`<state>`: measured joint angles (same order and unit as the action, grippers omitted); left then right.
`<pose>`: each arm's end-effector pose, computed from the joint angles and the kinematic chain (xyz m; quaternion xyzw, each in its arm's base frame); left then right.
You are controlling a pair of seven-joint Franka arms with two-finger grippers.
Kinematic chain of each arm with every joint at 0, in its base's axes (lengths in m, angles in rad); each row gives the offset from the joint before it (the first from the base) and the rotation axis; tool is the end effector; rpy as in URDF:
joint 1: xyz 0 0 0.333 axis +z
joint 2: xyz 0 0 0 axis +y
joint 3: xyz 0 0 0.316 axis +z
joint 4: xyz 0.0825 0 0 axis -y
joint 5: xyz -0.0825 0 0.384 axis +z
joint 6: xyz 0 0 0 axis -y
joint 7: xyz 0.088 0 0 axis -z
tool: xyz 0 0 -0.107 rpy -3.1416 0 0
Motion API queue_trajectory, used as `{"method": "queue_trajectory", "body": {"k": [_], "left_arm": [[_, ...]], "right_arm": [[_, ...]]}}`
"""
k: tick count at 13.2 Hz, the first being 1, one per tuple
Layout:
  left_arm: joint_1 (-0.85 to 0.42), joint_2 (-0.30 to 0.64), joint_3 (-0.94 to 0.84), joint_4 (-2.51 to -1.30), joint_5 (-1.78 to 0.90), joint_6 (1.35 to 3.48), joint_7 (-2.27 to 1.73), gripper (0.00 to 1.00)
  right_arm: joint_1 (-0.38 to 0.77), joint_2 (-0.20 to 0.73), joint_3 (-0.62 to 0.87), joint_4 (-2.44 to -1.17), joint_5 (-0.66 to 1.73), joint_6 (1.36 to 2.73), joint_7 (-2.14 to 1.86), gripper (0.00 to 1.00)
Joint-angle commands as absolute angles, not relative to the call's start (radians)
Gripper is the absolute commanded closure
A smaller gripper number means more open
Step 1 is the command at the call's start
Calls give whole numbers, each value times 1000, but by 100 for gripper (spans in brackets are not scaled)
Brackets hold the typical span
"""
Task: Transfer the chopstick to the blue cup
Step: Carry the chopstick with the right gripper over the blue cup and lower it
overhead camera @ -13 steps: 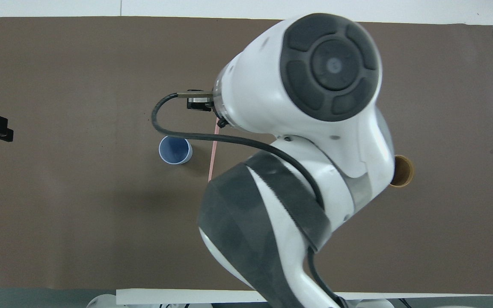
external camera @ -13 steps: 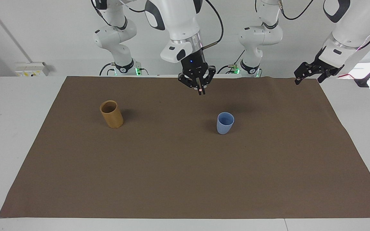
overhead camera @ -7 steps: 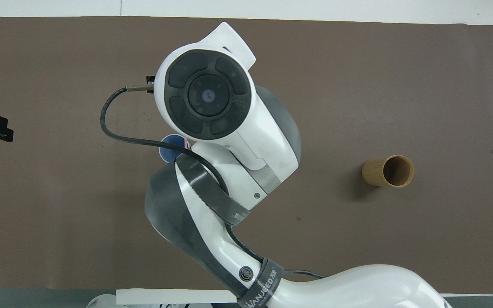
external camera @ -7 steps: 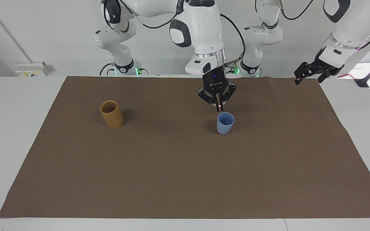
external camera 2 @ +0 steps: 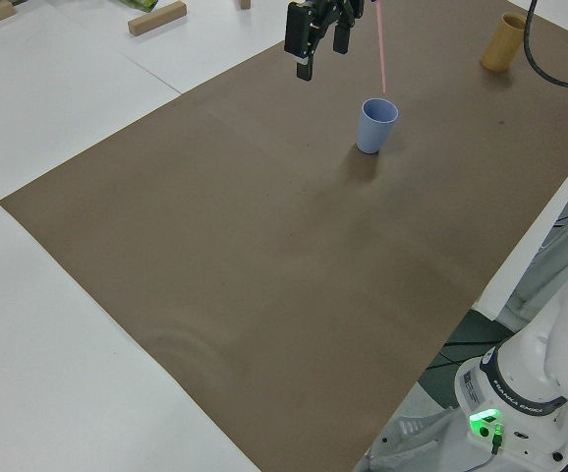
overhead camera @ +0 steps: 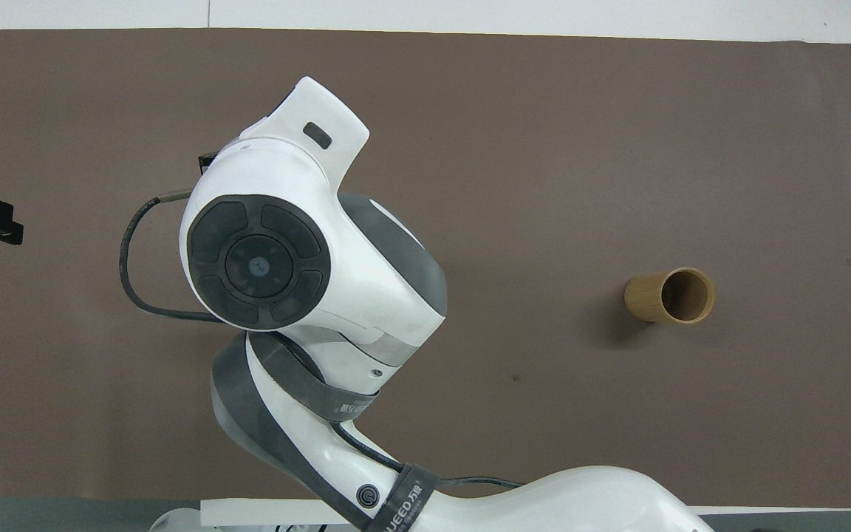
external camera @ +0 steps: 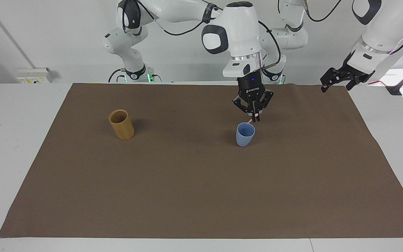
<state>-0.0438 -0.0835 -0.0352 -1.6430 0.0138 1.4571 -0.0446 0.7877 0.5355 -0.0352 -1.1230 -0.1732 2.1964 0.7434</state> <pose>0.5140 -0.0399 0.6262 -0.9985 0.0166 0.0506 0.0115 0.5479 0.5155 0.5652 -0.9594 -0.0393 -0.2547 0.1148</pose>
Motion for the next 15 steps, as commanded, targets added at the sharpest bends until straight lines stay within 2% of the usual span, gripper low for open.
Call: {"method": "queue_trajectory", "body": {"k": [1, 3, 5, 11, 13, 14, 15], "left_arm": [[-41, -95, -34, -1654, 5, 1448, -37, 0], [-41, -95, -34, -1654, 5, 1448, -37, 0], [-40, -95, -34, -1654, 5, 1448, -37, 0], [-41, -95, -34, -1654, 5, 1448, -37, 0], [-40, -95, -32, -1654, 5, 1448, -37, 0], [-40, -95, -34, -1654, 5, 1448, -37, 0], [-40, -95, -34, -1654, 5, 1448, -37, 0]], "right_arm": [[781, 554, -31, -1127, -215, 2238, 756, 100], [781, 554, -31, -1160, -233, 2243, 756, 100], [790, 552, -31, -1208, -242, 2316, 759, 100], [796, 548, -31, -1249, -239, 2313, 764, 99], [795, 548, -29, -1249, -232, 2312, 765, 61], [796, 545, -31, -1247, -230, 2307, 767, 24], [798, 542, -31, -1240, -232, 2303, 769, 0]]}}
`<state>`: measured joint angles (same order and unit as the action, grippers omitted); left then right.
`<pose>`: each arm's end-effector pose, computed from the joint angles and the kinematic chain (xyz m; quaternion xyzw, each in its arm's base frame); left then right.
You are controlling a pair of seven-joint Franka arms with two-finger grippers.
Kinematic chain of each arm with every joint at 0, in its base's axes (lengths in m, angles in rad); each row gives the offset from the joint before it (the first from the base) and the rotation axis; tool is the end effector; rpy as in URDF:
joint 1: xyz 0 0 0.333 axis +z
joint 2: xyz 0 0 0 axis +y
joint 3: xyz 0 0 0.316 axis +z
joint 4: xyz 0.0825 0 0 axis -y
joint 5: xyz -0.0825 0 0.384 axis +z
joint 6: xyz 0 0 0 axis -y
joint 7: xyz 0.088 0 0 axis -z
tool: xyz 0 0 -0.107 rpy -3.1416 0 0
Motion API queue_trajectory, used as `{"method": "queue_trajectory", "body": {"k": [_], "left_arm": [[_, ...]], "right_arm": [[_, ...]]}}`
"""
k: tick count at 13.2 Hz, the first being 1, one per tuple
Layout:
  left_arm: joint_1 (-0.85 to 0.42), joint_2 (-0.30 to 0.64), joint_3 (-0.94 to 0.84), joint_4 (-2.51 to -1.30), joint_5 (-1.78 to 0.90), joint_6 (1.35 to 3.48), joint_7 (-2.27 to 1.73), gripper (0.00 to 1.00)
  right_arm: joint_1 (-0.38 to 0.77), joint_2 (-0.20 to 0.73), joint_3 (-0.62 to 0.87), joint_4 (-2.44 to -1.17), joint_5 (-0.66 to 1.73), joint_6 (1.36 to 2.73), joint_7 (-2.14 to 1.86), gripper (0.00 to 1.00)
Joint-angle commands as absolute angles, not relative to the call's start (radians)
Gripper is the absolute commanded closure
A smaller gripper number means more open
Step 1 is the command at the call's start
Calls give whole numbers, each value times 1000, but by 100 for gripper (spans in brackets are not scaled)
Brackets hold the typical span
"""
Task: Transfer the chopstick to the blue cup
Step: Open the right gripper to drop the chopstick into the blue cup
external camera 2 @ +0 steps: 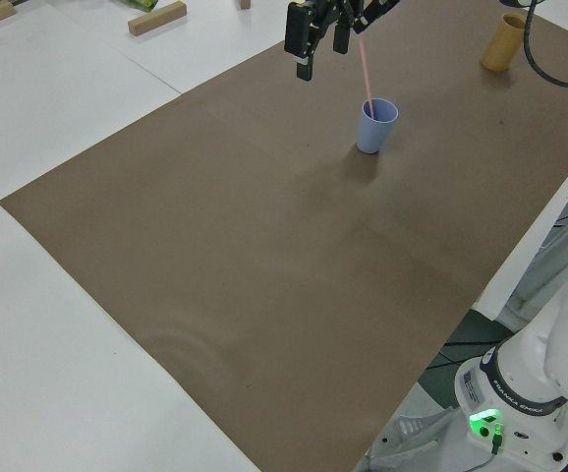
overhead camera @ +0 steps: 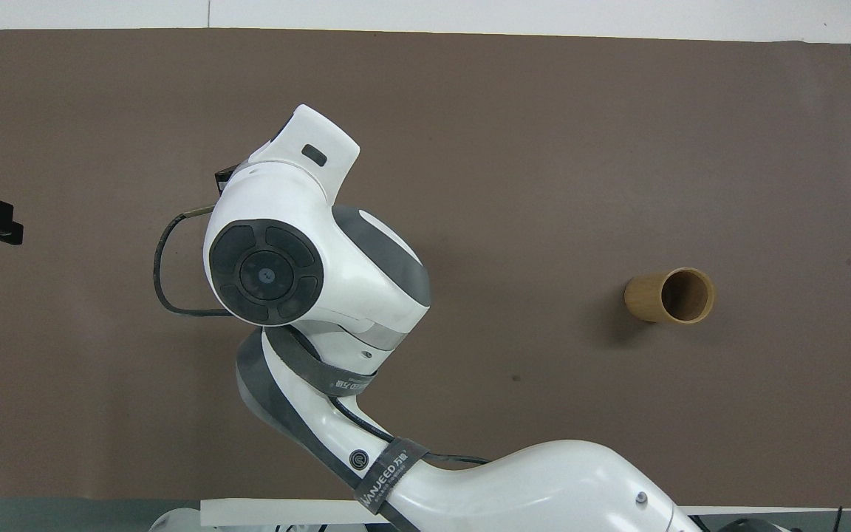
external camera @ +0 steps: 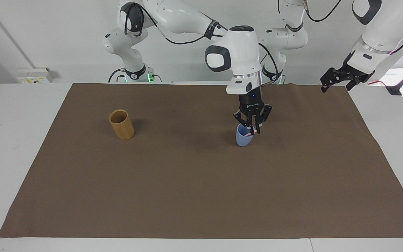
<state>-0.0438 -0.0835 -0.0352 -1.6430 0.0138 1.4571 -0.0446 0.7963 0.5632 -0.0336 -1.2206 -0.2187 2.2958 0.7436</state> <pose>0.5140 -0.0399 0.6262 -0.9985 0.0166 0.0506 0.0115 0.5482 0.5271 0.5062 -0.9600 -0.0632 -0.2556 0.0953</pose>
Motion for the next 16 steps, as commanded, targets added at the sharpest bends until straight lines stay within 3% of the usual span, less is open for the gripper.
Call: {"method": "queue_trajectory", "body": {"k": [1, 4, 7, 12, 16], "left_arm": [[-41, -95, -34, -1654, 5, 1448, -37, 0], [-41, -95, -34, -1654, 5, 1448, -37, 0], [-40, -95, -34, -1654, 5, 1448, -37, 0], [-40, -95, -34, -1654, 5, 1448, -37, 0], [-40, -95, -34, -1654, 5, 1448, -37, 0]], "right_arm": [[807, 540, -31, -1233, -232, 2287, 776, 0], [779, 480, -38, -1198, -230, 2167, 767, 0], [662, 353, -37, -1195, -132, 2002, 666, 0], [286, 186, -40, -1200, 109, 1647, 372, 0], [94, 111, -49, -1203, 74, 1371, 171, 0]]}}
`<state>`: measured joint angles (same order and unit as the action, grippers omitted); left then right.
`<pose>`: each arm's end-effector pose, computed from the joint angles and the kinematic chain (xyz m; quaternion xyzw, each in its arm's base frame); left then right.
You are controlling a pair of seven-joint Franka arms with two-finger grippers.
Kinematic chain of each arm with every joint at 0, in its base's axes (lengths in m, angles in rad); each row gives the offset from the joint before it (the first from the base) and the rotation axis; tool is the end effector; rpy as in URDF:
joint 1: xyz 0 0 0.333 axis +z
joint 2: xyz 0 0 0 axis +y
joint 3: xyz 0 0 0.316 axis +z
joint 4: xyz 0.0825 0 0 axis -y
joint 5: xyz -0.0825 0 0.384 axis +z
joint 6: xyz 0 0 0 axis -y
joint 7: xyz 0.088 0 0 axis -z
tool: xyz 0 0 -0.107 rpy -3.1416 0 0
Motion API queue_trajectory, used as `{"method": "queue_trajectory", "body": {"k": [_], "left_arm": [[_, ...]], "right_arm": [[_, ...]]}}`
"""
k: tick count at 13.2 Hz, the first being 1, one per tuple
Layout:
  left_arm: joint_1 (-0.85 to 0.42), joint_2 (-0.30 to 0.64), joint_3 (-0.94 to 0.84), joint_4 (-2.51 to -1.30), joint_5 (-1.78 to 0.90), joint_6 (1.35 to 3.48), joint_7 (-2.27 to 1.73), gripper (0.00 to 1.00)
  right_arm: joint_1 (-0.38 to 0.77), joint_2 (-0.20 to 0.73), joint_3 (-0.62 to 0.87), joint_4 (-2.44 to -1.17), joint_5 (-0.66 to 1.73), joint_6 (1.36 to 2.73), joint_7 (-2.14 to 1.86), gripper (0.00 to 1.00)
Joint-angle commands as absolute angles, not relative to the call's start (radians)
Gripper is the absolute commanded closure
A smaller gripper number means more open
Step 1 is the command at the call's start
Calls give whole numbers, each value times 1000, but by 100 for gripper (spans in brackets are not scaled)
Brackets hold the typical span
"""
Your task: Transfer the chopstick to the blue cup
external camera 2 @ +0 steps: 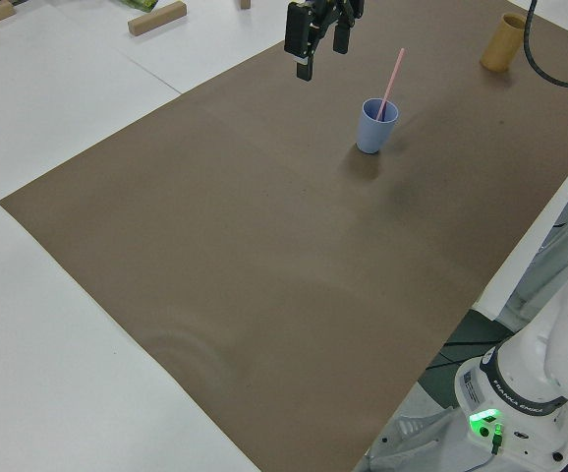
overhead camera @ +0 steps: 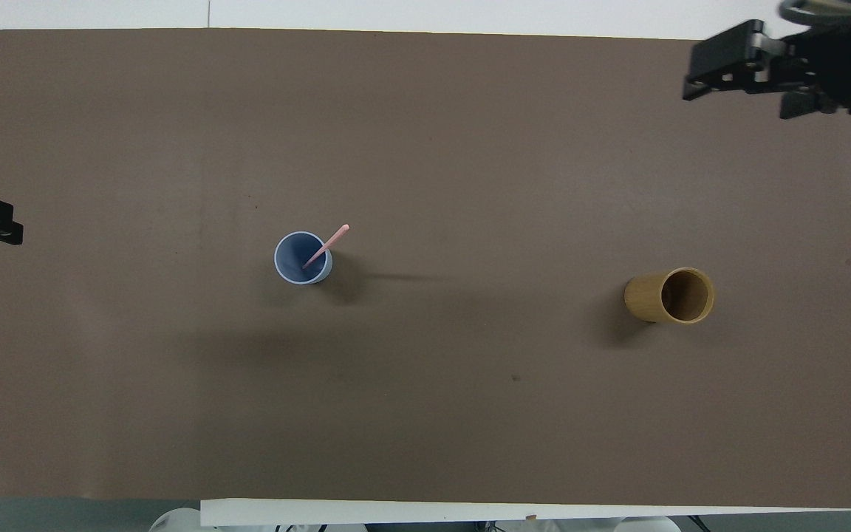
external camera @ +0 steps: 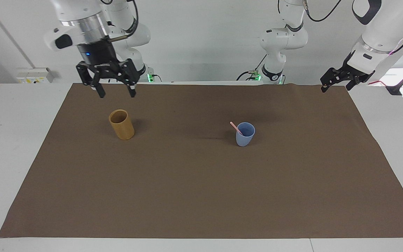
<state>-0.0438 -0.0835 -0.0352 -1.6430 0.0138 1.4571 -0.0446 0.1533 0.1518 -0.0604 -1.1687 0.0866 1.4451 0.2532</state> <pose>0.5140 -0.0399 0.6262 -0.9985 0.0166 0.0506 0.0115 0.5775 0.0679 0.7132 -0.9948 0.0712 -0.0548 0.0481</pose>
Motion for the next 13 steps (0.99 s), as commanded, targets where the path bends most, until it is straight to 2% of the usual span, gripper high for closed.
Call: {"method": "queue_trajectory", "body": {"k": [1, 2, 4, 7, 13], "left_arm": [[-41, -95, -34, -1654, 5, 1448, -37, 0], [-40, -95, -34, -1654, 5, 1448, -37, 0], [-41, -95, -34, -1654, 5, 1448, -37, 0], [-40, -95, -34, -1654, 5, 1448, -37, 0], [-41, -95, -34, -1654, 5, 1448, -37, 0]], "right_arm": [[57, 95, -49, -1207, 63, 1295, 110, 0], [29, 84, -51, -1221, 54, 1232, 71, 0], [-15, 58, -49, -1274, 44, 1197, 31, 0], [-8, 15, -49, -1354, 43, 1183, -1, 0], [-6, -12, -49, -1396, 23, 1144, -34, 0]]}}
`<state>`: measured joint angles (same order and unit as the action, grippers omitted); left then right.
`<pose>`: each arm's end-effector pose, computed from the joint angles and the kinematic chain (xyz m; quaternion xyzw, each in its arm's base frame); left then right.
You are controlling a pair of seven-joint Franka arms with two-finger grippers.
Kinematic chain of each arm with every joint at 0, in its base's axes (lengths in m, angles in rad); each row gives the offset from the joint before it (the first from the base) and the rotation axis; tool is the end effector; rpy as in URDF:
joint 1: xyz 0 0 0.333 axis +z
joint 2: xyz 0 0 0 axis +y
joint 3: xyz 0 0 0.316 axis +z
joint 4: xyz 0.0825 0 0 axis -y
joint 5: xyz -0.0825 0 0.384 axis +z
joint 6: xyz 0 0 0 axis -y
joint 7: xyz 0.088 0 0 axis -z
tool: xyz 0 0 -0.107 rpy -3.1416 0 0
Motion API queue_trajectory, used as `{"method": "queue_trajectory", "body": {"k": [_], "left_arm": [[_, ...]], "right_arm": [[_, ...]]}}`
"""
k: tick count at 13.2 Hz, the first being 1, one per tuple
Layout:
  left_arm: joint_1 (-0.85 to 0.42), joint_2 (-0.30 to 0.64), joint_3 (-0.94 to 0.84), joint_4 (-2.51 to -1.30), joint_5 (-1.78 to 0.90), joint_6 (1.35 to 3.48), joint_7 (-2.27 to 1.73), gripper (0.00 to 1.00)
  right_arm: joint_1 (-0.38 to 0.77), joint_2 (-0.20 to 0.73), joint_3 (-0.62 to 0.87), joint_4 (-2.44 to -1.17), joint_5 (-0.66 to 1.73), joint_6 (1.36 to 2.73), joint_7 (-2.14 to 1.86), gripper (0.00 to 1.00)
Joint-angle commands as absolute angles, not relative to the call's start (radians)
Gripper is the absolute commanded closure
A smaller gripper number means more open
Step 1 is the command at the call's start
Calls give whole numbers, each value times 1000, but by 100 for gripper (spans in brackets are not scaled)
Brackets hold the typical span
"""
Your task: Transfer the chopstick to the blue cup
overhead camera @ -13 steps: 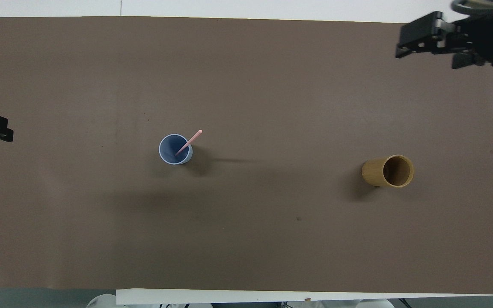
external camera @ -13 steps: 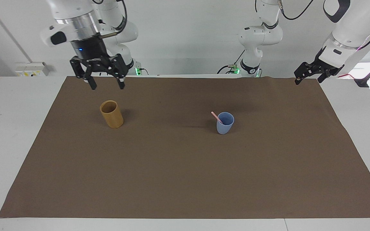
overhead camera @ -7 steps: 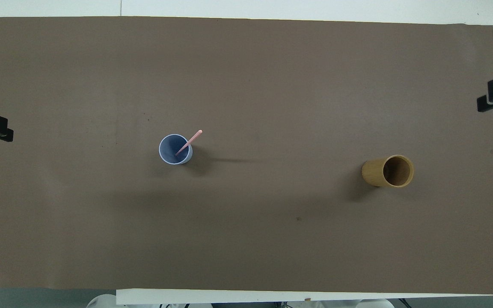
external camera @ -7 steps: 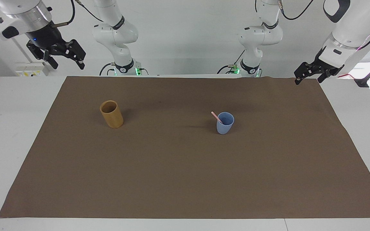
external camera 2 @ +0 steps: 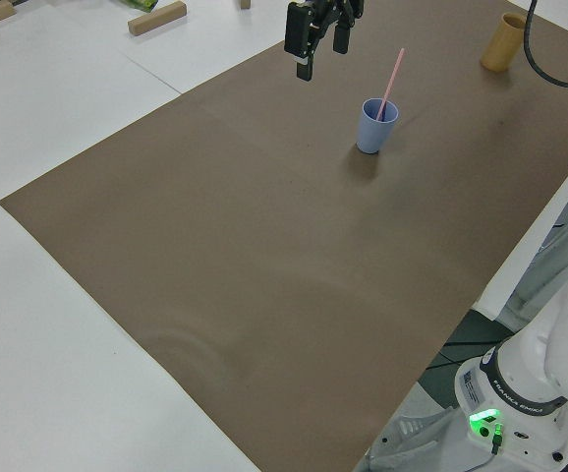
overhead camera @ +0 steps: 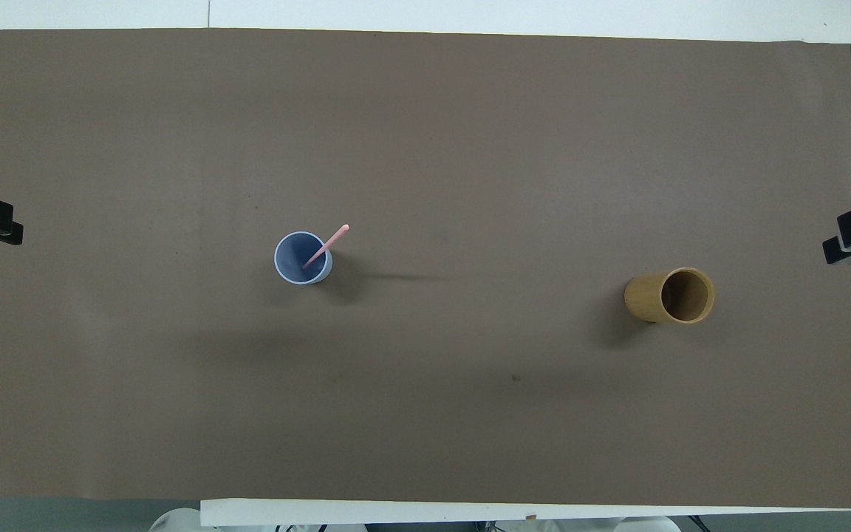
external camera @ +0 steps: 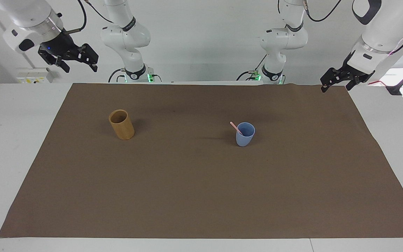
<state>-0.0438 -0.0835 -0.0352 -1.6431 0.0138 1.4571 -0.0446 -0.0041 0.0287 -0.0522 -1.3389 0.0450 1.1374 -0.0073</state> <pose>0.5140 -0.0399 0.6261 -0.9985 0.0166 0.0506 0.0115 0.5118 -0.0223 0.6807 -0.9930 0.0174 0.1141 0.0243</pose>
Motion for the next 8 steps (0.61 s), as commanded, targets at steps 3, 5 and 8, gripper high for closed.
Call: {"method": "queue_trajectory", "body": {"k": [3, 5, 8], "left_arm": [[-40, -95, -34, -1654, 5, 1448, -37, 0], [-41, -95, -34, -1654, 5, 1448, -37, 0], [-40, -95, -34, -1654, 5, 1448, -37, 0]], "right_arm": [[-5, -9, -45, -1390, -4, 1189, -35, 0], [15, -9, -38, -1390, -46, 1215, -32, 0], [9, -9, -40, -1388, -40, 1215, -34, 0]]}}
